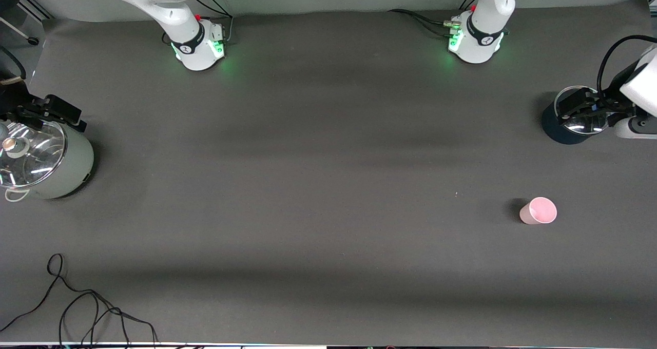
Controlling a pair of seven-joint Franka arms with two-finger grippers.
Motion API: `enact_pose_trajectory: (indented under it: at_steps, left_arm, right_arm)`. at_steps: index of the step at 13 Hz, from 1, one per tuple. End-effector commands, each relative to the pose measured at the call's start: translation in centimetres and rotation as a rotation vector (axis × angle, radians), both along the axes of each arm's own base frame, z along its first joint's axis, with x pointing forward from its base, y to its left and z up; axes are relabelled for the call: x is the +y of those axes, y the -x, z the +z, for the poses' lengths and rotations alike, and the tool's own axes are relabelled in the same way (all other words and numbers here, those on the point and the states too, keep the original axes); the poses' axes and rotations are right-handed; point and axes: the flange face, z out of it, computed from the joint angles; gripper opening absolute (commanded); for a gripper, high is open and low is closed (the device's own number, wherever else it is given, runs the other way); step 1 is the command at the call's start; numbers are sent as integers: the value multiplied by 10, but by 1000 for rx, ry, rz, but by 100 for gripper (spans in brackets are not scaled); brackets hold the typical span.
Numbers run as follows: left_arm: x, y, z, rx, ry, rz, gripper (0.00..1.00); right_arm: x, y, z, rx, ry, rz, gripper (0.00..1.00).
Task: Transfer pink cup from left to right arm
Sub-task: 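Move the left gripper down toward the pink cup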
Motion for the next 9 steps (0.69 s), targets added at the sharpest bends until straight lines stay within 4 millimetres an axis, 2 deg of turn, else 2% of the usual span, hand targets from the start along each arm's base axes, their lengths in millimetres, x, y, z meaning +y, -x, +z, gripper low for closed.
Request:
enact_pose_trajectory:
  at_steps: [1,3,5,9]
  left_arm:
    - [9,-6,4,-26,-15,-16,100]
    - [27,-13,4,-33,-8,-149,100]
    - [67,-26,-2,-41,16,-279,100]
    - [125,-40,-30,-49,113,-384,100]
  right_arm:
    - [1,-1,5,5,-16,-21,100]
    - [1,-1,5,5,-16,-23,100]
    - [1,-1,5,5,-16,-23,100]
    - [0,-1,5,5,-16,-24,100]
